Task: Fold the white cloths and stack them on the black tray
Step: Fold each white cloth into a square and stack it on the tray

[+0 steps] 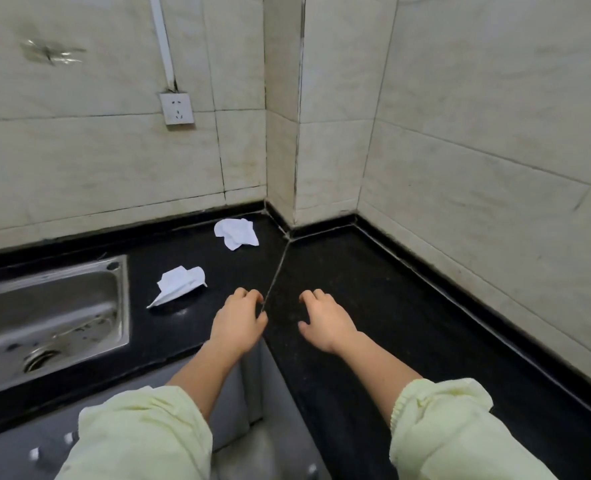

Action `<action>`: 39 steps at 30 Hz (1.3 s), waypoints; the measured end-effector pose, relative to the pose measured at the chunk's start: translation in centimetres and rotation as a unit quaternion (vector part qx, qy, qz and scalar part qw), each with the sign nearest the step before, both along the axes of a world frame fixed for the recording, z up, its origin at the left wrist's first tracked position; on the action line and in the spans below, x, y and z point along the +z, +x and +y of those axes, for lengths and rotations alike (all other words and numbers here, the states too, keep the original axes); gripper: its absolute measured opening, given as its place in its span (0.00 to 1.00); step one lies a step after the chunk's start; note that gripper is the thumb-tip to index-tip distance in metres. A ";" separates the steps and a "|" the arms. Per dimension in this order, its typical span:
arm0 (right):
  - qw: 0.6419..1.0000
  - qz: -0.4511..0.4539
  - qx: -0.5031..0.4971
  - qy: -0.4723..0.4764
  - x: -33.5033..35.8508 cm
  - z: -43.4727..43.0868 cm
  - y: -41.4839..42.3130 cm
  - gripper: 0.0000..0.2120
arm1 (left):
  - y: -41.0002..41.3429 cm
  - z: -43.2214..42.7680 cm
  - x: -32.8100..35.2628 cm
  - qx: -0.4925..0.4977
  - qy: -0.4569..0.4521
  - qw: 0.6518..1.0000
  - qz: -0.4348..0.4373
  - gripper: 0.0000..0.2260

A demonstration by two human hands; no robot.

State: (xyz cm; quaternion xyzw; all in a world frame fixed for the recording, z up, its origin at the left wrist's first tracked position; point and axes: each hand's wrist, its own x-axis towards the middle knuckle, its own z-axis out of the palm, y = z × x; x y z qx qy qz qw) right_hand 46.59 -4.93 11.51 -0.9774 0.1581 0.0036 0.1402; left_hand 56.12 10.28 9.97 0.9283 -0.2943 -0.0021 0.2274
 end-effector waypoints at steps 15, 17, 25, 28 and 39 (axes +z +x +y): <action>0.999 0.031 -0.016 0.029 -4.3 -4.0 26.1 0.22 | 25.8 -3.8 -5.3 0.017 0.001 0.999 0.042 0.12; 0.998 0.044 -0.024 0.037 -5.2 -4.3 29.5 0.21 | 29.3 -4.3 -6.2 0.013 0.011 0.998 0.057 0.13; 0.991 0.113 -0.053 0.051 -10.4 -6.6 40.0 0.22 | 40.3 -7.3 -11.4 -0.018 0.050 0.992 0.111 0.14; 0.990 0.115 -0.062 0.052 -11.7 -7.4 41.6 0.23 | 41.4 -8.0 -12.6 -0.011 0.025 0.993 0.117 0.14; 0.990 0.072 -0.116 0.047 -15.2 -8.9 48.1 0.21 | 46.9 -11.6 -16.3 0.171 -0.046 0.969 0.172 0.21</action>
